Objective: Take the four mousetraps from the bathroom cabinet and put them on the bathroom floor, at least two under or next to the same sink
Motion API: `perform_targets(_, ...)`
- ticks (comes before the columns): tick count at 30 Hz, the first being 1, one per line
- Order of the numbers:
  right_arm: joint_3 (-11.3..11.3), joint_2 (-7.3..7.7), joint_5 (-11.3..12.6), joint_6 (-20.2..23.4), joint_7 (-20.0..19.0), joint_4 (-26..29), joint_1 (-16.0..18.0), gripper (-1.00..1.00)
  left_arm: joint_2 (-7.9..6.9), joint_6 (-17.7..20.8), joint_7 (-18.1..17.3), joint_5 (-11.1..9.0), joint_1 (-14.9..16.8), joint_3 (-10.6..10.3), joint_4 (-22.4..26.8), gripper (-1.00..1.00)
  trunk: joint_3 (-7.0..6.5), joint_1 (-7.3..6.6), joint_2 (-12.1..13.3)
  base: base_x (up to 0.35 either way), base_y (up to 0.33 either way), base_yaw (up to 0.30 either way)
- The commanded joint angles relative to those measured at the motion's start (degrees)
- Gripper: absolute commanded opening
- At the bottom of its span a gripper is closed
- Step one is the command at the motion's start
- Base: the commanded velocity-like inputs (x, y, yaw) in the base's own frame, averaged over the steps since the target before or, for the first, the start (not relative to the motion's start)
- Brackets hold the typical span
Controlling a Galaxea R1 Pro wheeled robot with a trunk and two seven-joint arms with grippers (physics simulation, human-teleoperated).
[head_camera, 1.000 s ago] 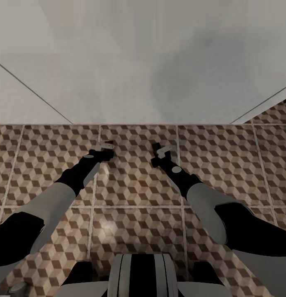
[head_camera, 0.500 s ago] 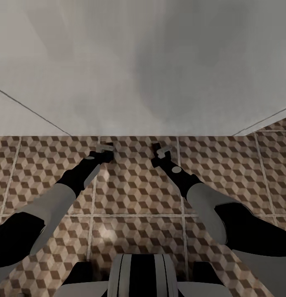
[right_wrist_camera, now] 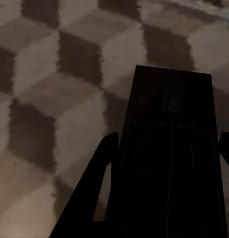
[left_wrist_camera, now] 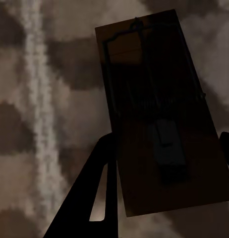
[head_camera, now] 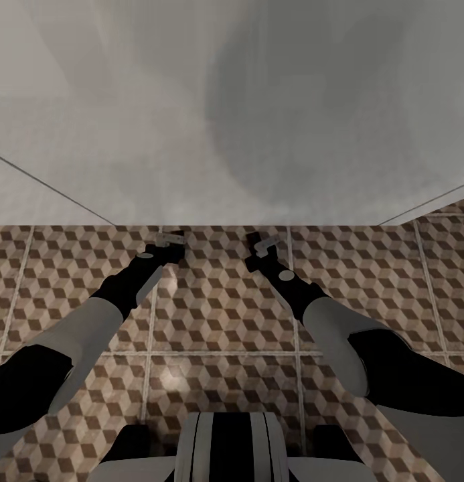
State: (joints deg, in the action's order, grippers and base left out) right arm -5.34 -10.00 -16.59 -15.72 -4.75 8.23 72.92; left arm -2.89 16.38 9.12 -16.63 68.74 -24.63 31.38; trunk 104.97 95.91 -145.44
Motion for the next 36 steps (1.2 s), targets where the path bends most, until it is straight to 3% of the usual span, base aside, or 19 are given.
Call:
perform_targets(1,-0.3,0.00,0.2,-0.1,0.0,-0.1,0.0,-1.00,-0.10,0.2,0.5,-1.1,0.0,-0.6,-0.7,-1.00,0.03,0.01,0.0,0.000,0.000,0.000)
perform_targets(36,-0.3,0.00,0.2,-0.3,0.0,-0.1,0.0,-1.00,-0.10,0.2,0.5,-1.1,0.0,-0.6,-1.4,-1.00,0.03,0.01,0.0,0.000,0.000,0.000)
